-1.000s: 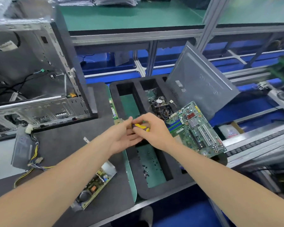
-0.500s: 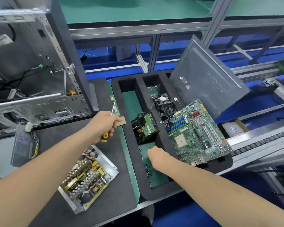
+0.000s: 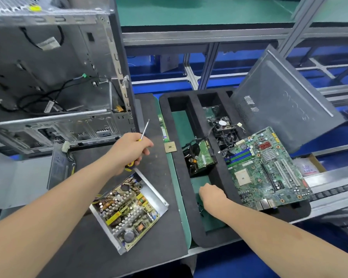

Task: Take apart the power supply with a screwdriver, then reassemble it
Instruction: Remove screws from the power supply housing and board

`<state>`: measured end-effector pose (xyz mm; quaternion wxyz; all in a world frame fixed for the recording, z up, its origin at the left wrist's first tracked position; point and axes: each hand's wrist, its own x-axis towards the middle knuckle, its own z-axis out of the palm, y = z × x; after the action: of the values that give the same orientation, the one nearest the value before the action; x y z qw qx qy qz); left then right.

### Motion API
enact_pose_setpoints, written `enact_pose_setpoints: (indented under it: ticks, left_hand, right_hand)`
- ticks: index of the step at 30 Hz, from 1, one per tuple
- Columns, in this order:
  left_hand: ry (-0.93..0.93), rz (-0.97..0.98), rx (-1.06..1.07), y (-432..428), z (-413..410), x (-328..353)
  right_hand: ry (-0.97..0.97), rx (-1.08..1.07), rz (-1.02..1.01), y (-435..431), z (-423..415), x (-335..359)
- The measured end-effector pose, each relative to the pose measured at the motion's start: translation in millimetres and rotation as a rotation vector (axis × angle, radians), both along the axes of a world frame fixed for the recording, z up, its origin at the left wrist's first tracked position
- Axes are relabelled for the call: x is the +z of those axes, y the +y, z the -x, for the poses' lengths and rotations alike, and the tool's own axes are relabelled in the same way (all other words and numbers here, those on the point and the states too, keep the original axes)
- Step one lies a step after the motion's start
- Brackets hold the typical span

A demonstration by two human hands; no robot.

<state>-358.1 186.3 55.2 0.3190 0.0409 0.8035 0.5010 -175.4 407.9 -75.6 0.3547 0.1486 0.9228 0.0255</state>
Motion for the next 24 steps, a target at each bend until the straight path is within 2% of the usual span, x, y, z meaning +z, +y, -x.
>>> enact_pose_setpoints:
  ticks: [8,19,24]
  left_hand:
    - [0.066,0.012,-0.052,-1.1,-5.5,1.6]
    - [0.198,0.058,-0.069,-2.0,-14.4,8.3]
    - [0.251,0.085,-0.076,-3.6,-15.9,11.6]
  right_hand:
    - [0.037,-0.085,0.015,-5.9,-10.5,4.0]
    - [0.033,0.029,-0.015,-6.7,-22.4,10.6]
    - [0.021,0.007,0.006,-7.5,-20.2,19.6]
